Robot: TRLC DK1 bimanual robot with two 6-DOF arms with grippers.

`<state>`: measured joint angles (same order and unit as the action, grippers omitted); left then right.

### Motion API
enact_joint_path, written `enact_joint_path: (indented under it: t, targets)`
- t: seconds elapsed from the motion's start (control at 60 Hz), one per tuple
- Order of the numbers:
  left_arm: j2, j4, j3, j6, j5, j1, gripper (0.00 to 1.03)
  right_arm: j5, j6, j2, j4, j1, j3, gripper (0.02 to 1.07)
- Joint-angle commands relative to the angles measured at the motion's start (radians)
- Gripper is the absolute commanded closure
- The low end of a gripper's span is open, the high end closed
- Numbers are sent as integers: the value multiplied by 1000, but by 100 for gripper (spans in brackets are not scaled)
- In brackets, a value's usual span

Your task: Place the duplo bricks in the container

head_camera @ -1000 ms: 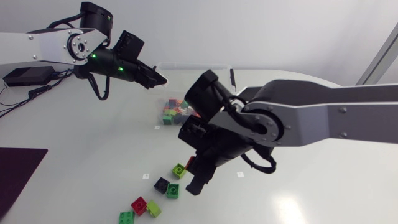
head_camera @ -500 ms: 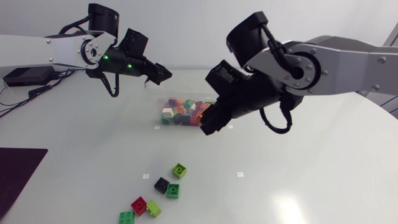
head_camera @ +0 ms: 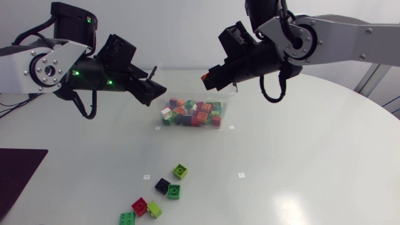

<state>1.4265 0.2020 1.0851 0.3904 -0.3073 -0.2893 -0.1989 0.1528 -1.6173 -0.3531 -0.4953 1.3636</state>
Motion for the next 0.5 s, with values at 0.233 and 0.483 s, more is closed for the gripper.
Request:
enact_joint_path:
  t: [0.233,0.483]
  targets:
    - [-69,165,-142,231,5,-21,6,4,-42,-138,72,35,111,72]
    - [-104,301,-203,377,5,-25,6,12,-50,-266,92,67,216,72]
